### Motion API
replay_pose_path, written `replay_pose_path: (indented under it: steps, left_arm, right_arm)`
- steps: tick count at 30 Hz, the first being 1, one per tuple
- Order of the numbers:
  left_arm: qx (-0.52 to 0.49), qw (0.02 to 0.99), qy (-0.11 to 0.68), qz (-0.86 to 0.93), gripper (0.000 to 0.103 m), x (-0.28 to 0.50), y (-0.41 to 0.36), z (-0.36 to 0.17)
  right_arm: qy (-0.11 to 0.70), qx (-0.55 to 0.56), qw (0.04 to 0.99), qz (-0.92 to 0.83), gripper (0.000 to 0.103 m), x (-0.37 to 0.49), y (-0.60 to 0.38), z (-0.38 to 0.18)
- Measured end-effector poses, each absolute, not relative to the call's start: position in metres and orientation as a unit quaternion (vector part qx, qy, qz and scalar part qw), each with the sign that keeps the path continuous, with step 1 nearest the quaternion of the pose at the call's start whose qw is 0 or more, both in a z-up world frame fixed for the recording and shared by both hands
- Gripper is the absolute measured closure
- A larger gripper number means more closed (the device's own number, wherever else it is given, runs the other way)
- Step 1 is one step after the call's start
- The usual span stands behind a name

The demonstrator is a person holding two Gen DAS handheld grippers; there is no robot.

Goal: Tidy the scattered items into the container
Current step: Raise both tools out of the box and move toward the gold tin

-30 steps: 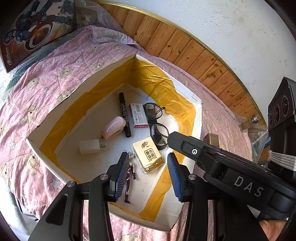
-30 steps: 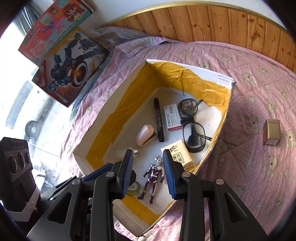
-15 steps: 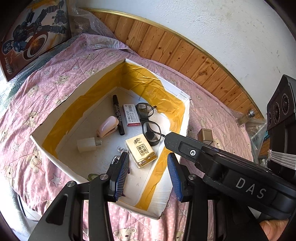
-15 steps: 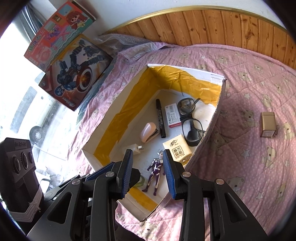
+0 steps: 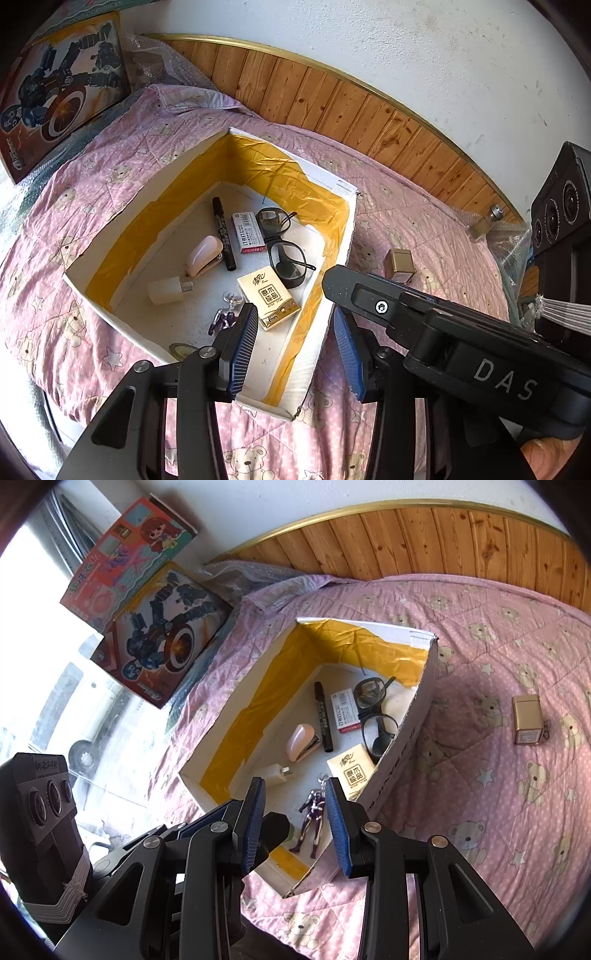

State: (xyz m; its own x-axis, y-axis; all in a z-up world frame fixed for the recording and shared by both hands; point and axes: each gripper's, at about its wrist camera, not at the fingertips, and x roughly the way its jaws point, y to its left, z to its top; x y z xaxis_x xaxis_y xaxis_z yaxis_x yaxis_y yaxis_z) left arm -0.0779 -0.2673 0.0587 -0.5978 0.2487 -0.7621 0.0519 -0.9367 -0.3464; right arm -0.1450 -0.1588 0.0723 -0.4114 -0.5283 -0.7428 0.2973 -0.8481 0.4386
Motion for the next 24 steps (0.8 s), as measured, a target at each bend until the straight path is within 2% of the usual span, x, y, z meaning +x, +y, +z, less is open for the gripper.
replay_pose_path:
  steps: [22,24]
  left_arm:
    - [-0.43,0.078,-0.106,0.893,0.058,-0.053,-0.214,0.071]
    - [-0.429,0.086,-0.099,0.894,0.055,-0.052,-0.205,0.071]
  right_arm:
    - [-0.209,0.46,0.221,-0.834,0.064,-0.108,-0.072,0.063]
    - [-0.219,0.46,0.214,-0.834,0.064,-0.105,-0.062,0.06]
